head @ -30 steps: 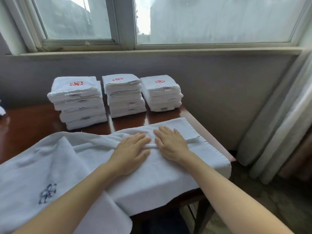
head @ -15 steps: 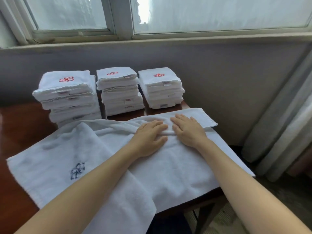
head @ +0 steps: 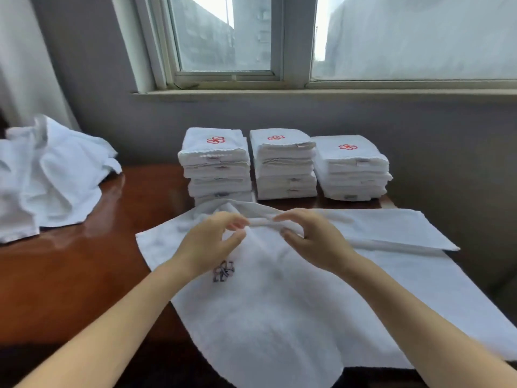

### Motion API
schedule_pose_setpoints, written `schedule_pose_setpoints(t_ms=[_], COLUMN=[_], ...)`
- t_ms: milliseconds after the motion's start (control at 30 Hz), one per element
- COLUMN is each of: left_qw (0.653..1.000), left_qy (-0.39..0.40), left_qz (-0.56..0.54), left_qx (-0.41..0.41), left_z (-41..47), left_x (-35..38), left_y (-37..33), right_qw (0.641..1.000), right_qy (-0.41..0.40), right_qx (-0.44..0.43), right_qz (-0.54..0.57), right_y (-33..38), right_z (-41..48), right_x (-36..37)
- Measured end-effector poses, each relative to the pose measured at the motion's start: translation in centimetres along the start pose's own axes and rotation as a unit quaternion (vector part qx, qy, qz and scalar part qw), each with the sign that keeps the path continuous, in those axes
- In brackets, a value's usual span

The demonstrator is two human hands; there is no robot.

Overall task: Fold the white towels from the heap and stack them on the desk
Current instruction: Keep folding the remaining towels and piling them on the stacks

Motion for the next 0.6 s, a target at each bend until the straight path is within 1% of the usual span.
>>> schedule_pose_setpoints(t_ms=[100,167,300,467,533,600], left_qw=[0.997,0.990,0.973,0.962,0.961,0.962], left_qy=[-0.029,-0.053,-0.074,-0.073,-0.072,-0.087], left_qz=[0.031,0.046,0.086,0.130,0.149,0.157], left_qx=[-0.067,-0.120,-0.199,-0.229,-0.222,-0.206], left_z=[-3.2,-5.4,-9.2,-11.8,-12.4,-12.9], left_x=[-3.9,-5.9,-8.4,-9.1,-8.7,-7.9], left_y=[3.7,5.8,8.8,10.3,10.5,10.5], right_qw=[0.996,0.991,0.981,0.970,0.962,0.958], right_qy=[0.069,0.114,0.183,0.214,0.232,0.237], right_qx=[-0.046,-0.065,-0.070,-0.063,-0.056,-0.047], right_qz=[0.028,0.020,-0.017,-0.098,-0.132,-0.151], right_y=[5.5,8.4,12.1,14.3,14.8,15.0], right_z=[2.3,3.4,5.3,6.7,7.0,7.2], right_x=[4.0,6.6,11.0,14.8,15.9,16.7])
Point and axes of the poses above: each hand's wrist, its own z-axis towards the middle knuckle, its own x-axis out of the palm, y = z × x, the point moved 5 cm from there along z, towards the middle knuckle, and after that the axes turned 3 degrees about -x, right-handed, at the moved point
